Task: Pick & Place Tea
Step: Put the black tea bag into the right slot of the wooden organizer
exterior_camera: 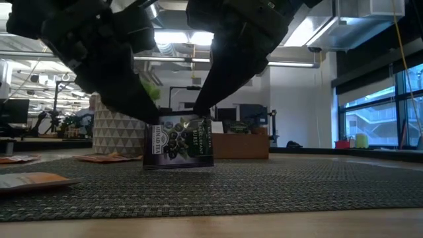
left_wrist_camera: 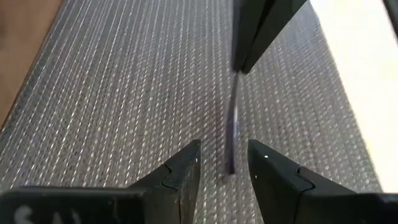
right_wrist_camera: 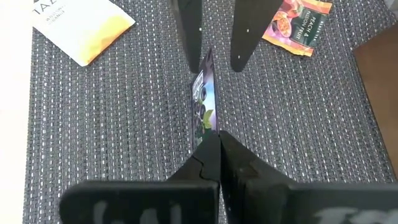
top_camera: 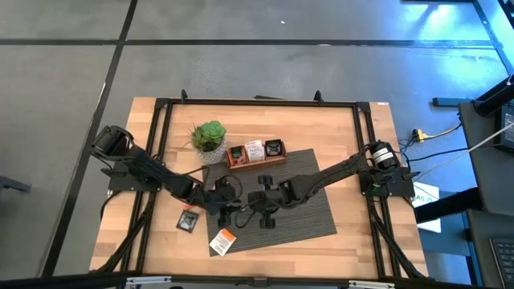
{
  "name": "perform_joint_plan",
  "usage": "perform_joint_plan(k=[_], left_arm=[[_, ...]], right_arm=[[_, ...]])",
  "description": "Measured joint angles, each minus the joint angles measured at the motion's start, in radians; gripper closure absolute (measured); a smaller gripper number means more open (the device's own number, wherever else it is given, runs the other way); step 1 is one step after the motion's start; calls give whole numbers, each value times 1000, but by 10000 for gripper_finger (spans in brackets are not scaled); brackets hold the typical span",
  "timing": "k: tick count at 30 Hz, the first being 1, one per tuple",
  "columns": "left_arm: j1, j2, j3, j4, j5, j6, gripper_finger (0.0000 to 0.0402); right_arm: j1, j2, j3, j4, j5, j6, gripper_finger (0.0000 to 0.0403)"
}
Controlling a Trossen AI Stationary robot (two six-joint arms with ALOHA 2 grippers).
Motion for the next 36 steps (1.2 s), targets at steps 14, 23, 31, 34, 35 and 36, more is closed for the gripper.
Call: perform_joint_plan(k=[14,23,31,34,35,36], left_arm=[[-1,9,0,13,27,27,338],[0,9,0,11,27,28,397],[0,9,0,7,27,28,398],[-3,9,0,5,27,28,399],[-3,9,0,5,29,28,399],[-3,9,0,5,33,28,399]], right_arm=[[0,0,-1,0,0,-1,402],[0,0,-1,3,0,-37,384],[0,0,0,2,20,-51,287],[0,-5,2,-9,56,-57,257],[1,-9,2,-10,61,-60,250],[2,-15,3,-10,62,-62,244]])
